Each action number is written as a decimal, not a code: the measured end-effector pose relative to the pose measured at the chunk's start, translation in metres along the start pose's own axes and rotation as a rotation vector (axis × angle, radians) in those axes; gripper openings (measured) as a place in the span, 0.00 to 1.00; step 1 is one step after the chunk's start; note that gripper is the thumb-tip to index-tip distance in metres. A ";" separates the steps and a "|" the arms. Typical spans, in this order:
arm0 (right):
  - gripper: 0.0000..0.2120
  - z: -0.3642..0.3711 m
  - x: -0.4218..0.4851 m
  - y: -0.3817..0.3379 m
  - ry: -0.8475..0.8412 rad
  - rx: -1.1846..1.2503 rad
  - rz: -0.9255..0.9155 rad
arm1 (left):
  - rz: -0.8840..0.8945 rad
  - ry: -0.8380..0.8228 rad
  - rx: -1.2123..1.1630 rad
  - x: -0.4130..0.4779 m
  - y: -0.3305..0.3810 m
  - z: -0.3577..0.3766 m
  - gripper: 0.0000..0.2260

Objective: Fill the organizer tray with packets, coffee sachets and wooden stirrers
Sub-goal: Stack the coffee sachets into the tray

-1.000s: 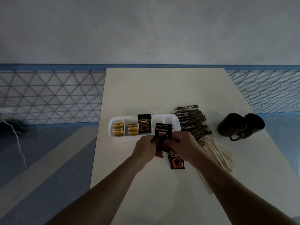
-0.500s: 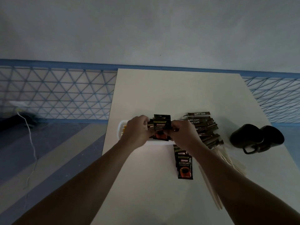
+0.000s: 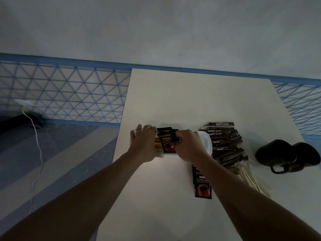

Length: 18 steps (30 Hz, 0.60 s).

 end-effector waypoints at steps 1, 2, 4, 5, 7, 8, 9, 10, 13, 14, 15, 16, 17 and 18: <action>0.07 0.001 0.001 0.002 -0.001 0.005 0.009 | 0.009 0.009 0.011 0.001 0.000 -0.001 0.45; 0.07 0.002 0.002 0.005 -0.003 0.015 0.028 | 0.013 0.013 0.024 0.001 0.000 -0.001 0.45; 0.06 0.002 0.003 0.013 -0.001 0.054 0.075 | 0.016 0.019 0.040 0.002 -0.001 -0.001 0.46; 0.06 0.002 0.003 0.015 0.001 0.071 0.091 | 0.017 0.024 0.039 0.002 -0.001 -0.001 0.46; 0.05 0.003 0.004 0.017 0.004 0.056 0.089 | 0.021 0.036 0.030 0.003 -0.001 -0.001 0.46; 0.05 0.004 0.004 0.017 0.005 0.036 0.083 | 0.022 0.037 0.027 0.003 -0.001 -0.001 0.46; 0.04 0.005 0.004 0.018 0.006 0.025 0.082 | 0.020 0.036 0.024 0.003 -0.001 -0.001 0.45; 0.05 0.007 0.005 0.020 0.000 0.020 0.087 | 0.018 0.036 0.022 0.002 -0.001 -0.001 0.45; 0.05 0.010 0.005 0.026 -0.019 0.009 0.096 | 0.021 0.036 0.020 0.003 -0.001 -0.001 0.44; 0.07 0.010 0.005 0.025 -0.012 0.005 0.083 | 0.023 0.039 0.019 0.003 -0.001 -0.001 0.44; 0.09 0.008 0.005 0.023 0.003 0.006 0.064 | 0.026 0.044 0.019 0.003 -0.001 -0.001 0.44; 0.11 0.005 0.005 0.022 0.026 0.018 0.045 | 0.028 0.048 0.019 0.002 -0.001 -0.001 0.44; 0.13 0.000 0.004 0.021 0.056 0.034 0.027 | 0.030 0.052 0.019 0.002 -0.002 -0.001 0.44; 0.15 -0.005 0.003 0.019 0.090 0.042 0.004 | 0.030 0.053 0.018 0.002 -0.002 0.000 0.44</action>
Point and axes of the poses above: each hand's wrist, its own x-axis towards the middle knuckle, its own z-axis out of the palm, y = z × x, the point moved 7 cm from there along x, towards the middle knuckle, and after that the axes turned 12 degrees about x, right-handed, at the moved point
